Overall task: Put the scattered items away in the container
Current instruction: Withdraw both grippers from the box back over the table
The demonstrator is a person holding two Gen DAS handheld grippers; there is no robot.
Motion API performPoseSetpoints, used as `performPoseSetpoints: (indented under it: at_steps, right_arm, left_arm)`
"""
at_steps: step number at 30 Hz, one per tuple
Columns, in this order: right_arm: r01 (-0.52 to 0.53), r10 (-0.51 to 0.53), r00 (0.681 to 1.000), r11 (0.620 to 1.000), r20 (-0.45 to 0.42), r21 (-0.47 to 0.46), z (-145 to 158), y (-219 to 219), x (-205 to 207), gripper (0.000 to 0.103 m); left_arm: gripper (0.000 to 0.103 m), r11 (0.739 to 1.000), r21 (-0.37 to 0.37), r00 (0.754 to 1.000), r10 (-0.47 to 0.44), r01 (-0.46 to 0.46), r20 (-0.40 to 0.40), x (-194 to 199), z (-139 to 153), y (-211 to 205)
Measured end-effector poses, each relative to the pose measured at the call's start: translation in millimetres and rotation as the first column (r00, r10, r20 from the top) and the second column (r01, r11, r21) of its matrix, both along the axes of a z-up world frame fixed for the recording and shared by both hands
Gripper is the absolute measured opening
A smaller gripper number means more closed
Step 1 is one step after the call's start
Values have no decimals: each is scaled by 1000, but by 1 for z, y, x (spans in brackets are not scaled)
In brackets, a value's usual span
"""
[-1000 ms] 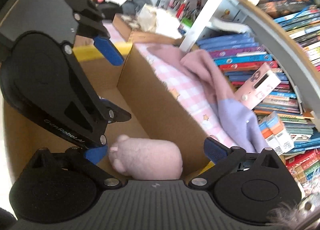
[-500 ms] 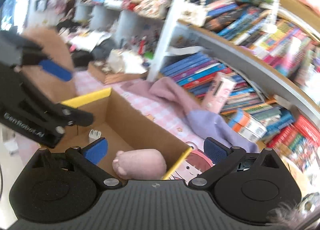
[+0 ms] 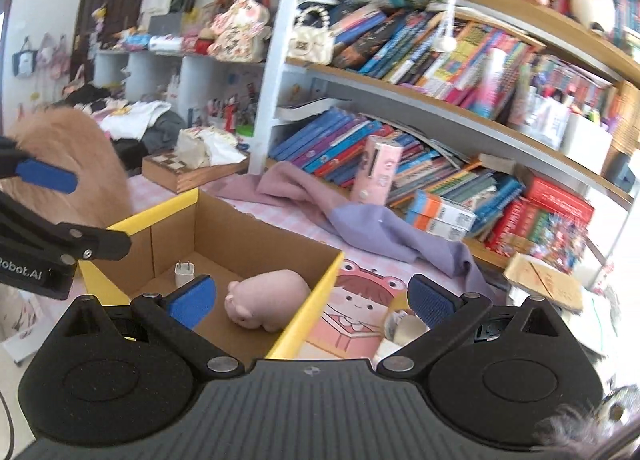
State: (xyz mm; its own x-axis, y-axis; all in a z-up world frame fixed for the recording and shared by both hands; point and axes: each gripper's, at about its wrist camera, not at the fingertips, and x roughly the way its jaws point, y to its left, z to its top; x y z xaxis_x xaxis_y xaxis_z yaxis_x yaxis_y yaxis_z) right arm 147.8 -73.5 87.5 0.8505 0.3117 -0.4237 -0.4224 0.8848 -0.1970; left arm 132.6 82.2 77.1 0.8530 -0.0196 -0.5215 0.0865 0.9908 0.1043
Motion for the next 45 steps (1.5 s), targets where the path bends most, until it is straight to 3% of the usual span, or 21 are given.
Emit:
performPoseSetpoints:
  at_steps: [7, 18, 30, 45]
  right_arm:
    - [127, -127, 992, 991, 7, 35, -10, -20, -42, 103]
    - [211, -207, 976, 975, -65, 62, -35, -32, -95, 103]
    - [228, -221, 950, 974, -222, 8, -66, -34, -113, 103]
    - [239, -235, 923, 971, -304, -24, -78, -51, -120, 103]
  left_arm:
    - [91, 999, -33, 1000, 29, -29, -2, -37, -12, -4]
    - [91, 997, -63, 997, 51, -54, -51, -80, -37, -10]
    - [91, 999, -39, 987, 28, -35, -155, -97, -68, -23]
    - [91, 997, -74, 964, -19, -1, -266, -94, -88, -40]
